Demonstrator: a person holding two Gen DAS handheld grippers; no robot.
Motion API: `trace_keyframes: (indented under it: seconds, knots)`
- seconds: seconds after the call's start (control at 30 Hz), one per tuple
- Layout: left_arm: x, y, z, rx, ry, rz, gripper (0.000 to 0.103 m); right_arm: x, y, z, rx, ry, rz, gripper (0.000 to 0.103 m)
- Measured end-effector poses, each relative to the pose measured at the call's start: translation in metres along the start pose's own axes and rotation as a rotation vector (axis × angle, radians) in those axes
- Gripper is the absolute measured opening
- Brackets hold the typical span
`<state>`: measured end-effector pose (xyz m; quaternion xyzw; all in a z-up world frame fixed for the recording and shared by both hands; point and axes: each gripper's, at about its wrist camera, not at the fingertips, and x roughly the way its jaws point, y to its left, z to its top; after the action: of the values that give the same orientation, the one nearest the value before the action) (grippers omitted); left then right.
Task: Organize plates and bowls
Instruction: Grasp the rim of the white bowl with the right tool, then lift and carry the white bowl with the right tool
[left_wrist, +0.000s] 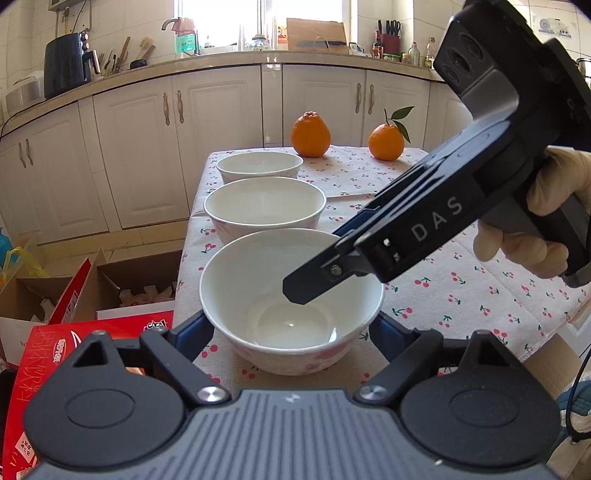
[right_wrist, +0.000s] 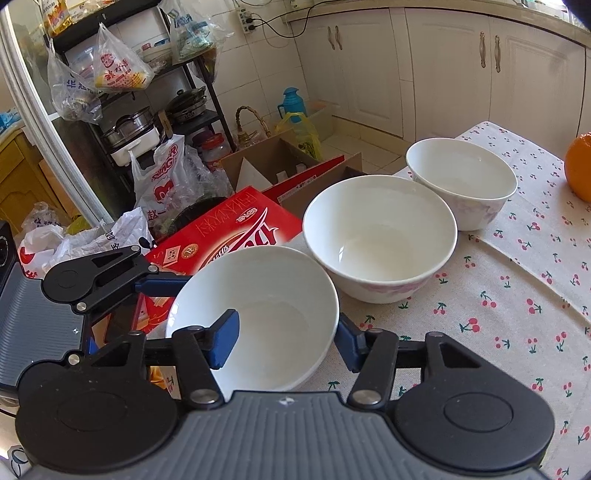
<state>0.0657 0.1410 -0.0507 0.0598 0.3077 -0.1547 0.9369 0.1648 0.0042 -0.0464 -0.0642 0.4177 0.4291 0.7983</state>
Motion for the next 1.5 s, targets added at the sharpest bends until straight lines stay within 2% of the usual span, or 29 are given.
trace_keyframes:
  seconds: [0.4,0.67,1.13,1.5]
  knots:
    - [-0.003,-0.014,0.01,0.036,-0.003,-0.035,0.09,-0.021,-0.003,-0.01,0.028,-0.029,-0.021,0.061]
    - [0.007,-0.037,0.023,0.07,-0.018,-0.107,0.09,-0.051,-0.016,-0.025,0.048,-0.057,-0.092,0.062]
    - [0.034,-0.084,0.041,0.142,-0.016,-0.244,0.09,-0.098,-0.049,-0.065,0.161,-0.114,-0.201,0.062]
    - [0.054,-0.105,0.046,0.156,0.01,-0.288,0.09,-0.108,-0.07,-0.082,0.213,-0.115,-0.247,0.062]
